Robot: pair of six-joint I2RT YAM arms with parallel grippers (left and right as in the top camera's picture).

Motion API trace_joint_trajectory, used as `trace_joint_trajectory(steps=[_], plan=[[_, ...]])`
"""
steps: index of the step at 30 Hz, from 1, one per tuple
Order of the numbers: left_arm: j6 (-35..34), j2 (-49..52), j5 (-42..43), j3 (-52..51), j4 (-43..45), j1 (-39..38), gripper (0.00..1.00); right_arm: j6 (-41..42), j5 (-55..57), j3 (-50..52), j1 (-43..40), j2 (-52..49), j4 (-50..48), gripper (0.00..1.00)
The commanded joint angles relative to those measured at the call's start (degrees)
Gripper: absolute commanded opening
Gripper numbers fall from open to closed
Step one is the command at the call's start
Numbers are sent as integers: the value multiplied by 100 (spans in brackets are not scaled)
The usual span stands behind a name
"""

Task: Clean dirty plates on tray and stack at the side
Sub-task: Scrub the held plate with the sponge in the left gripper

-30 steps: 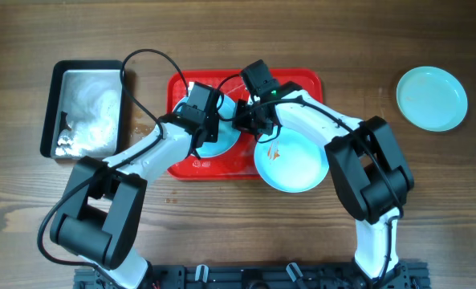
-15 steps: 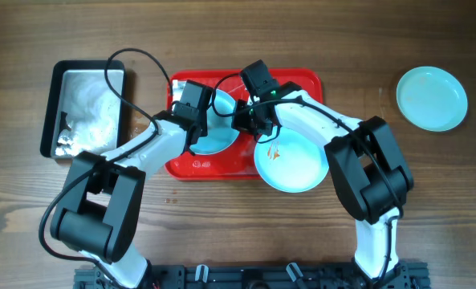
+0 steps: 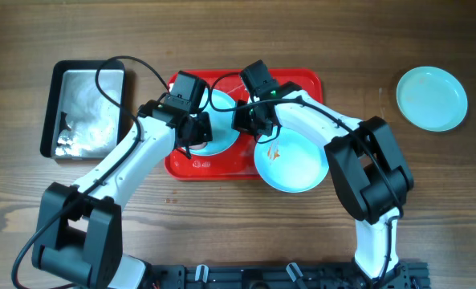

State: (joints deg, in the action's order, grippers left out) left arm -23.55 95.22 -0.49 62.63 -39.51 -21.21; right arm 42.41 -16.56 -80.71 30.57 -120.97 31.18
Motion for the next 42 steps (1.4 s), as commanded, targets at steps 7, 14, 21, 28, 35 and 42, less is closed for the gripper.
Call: trace_joint_trajectory(steps=[7,14,21,28,35,42], plan=[[669,623,-562,28,1644,125,4,-44,28,81,17,-302,85,4],[684,1156,-627,26,1665,197,4,-44,15,81,17,-302,81,4],[577,1620,-114,28,1019,575,4,-70,15,81,17,-302,79,4],[208,1628,870,33,-210,922,4,-90,13,79,17,-299,76,4],[208,1628,964,33,-549,903,4,-326,-304,79,17,-299,-227,4],[-417,1628,-1381,33,-426,837,4,-74,-20,81,35,-302,-111,4]])
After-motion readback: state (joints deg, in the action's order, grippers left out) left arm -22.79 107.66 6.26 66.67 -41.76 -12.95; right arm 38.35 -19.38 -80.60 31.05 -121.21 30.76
